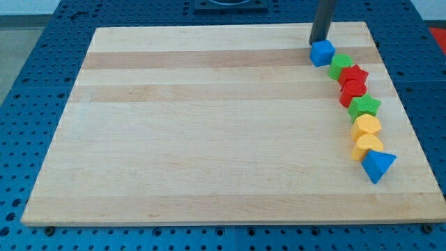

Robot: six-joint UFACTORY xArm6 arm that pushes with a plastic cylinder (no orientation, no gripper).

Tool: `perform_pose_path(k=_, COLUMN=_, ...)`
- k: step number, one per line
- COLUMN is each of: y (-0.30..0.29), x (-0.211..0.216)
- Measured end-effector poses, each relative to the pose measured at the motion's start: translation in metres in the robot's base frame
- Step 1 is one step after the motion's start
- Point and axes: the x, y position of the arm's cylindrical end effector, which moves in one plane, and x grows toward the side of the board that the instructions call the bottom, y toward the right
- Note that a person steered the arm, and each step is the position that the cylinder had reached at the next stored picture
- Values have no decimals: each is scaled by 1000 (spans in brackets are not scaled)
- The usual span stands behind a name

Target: Nudge the blue cube slightly right

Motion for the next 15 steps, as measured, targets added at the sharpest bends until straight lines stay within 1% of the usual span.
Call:
perform_pose_path(k=2, y=37, x=3)
perform_pose_path(k=6, y=37, x=16)
perform_pose_path(k=7, y=26, x=-6)
perform_pose_path(k=8, y=-16, x=-37)
perform_pose_path(k=9, y=-57, x=-29)
perform_pose_path(k=10, y=-75, x=16)
perform_pose_path(k=11, y=-75, x=44)
perform_pose_path(k=15, y=-20, x=45)
